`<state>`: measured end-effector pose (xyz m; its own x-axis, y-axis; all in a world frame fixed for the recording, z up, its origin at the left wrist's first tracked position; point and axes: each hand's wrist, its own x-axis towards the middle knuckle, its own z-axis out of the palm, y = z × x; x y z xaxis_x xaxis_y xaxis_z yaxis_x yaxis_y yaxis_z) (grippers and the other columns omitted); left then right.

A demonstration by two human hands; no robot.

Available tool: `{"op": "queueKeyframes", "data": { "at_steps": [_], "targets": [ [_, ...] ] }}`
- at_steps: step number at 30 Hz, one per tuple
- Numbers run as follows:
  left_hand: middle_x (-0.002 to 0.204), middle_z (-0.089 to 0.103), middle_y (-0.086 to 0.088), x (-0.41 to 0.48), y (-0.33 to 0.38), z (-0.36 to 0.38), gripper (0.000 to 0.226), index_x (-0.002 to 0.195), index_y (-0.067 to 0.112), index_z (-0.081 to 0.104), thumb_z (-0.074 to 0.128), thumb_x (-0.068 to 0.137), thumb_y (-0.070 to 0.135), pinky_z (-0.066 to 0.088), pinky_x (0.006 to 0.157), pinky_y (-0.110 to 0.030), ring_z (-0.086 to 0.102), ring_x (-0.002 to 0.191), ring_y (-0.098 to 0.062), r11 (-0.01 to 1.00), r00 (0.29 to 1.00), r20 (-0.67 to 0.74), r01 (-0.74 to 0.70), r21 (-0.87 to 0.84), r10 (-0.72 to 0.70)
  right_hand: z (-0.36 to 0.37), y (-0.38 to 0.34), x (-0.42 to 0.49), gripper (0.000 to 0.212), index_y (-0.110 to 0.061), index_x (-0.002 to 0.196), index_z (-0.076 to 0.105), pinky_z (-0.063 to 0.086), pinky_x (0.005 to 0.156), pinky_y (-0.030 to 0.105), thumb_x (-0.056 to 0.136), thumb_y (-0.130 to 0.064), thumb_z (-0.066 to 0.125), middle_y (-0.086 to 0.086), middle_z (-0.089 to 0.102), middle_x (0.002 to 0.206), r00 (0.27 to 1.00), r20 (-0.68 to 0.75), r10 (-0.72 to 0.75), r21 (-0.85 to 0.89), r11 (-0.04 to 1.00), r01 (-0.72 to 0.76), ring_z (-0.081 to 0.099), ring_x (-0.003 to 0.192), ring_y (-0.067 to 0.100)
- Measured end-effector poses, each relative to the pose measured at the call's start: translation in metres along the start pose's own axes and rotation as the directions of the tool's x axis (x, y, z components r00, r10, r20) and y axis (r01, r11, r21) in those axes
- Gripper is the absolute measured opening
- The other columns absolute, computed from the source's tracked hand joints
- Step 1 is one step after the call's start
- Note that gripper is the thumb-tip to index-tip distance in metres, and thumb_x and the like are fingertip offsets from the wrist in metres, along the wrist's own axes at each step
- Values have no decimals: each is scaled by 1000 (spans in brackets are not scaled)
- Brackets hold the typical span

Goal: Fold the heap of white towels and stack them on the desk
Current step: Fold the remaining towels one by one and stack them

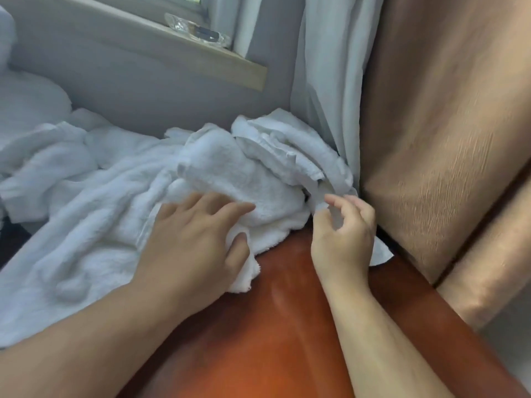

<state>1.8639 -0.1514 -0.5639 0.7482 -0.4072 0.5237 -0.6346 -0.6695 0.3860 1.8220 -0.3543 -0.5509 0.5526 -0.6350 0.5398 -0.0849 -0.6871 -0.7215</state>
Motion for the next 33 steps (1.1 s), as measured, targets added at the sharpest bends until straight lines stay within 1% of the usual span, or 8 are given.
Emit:
{"op": "queueKeyframes", "data": {
  "at_steps": [5,12,16,19,22,27,29,33],
  "targets": [
    [131,56,15,-3,0,-6,53,137,40,54,36,88,48,32,97,-36,47,118,-12,1000,999,41,-2,-23,3,-10,14,12,42,-30,140,58,17,123,35,99,-32,55,-16,3,167,976,219,8,-122,992,19,3,152,10],
    [132,53,16,-5,-2,-7,53,140,40,50,42,88,42,27,98,-33,40,121,-9,998,998,42,-41,-40,43,-10,5,15,56,-22,151,44,14,121,33,99,-39,58,-8,23,165,955,277,-106,-232,957,174,11,150,14],
    [129,56,16,-4,-3,-7,50,139,37,53,43,89,41,28,97,-29,44,118,-8,994,1000,5,-19,-111,19,-14,-3,10,20,-25,110,76,39,99,8,90,-24,74,-19,68,113,980,12,-199,31,980,198,58,118,4],
    [129,60,17,-2,-3,-7,49,138,35,54,35,94,44,31,99,-27,51,121,-8,979,999,-3,32,-201,-33,-23,-9,4,16,-36,79,78,52,64,12,83,-22,81,-19,74,76,962,272,-25,275,960,-53,69,75,-5],
    [126,62,19,-3,-2,-9,55,140,36,52,23,96,52,33,101,-31,52,123,-8,972,1000,9,32,-235,-30,-32,-2,0,5,-30,86,71,51,75,30,82,-31,74,-12,66,76,889,446,102,400,866,-300,63,76,6],
    [128,61,22,-4,-1,-12,68,149,37,42,9,94,61,28,103,-30,50,125,-6,963,999,41,16,-270,-6,-45,-13,6,48,-10,124,64,47,99,35,89,-44,63,9,66,113,741,671,-23,699,351,-623,60,110,21],
    [131,59,22,-4,-1,-13,72,151,36,39,6,93,64,27,102,-28,48,125,-4,943,999,32,1,-332,11,-52,-18,3,71,-10,132,61,45,105,37,84,-61,63,9,66,122,617,761,-200,643,357,-677,61,118,22],
    [147,50,21,-4,-4,-17,77,151,34,43,5,92,66,30,115,-40,42,139,-3,840,1000,21,29,-542,-21,-46,-25,-19,37,-7,122,70,57,75,24,98,-34,62,6,75,104,292,913,-285,407,611,-679,73,94,17]
  ]
}}
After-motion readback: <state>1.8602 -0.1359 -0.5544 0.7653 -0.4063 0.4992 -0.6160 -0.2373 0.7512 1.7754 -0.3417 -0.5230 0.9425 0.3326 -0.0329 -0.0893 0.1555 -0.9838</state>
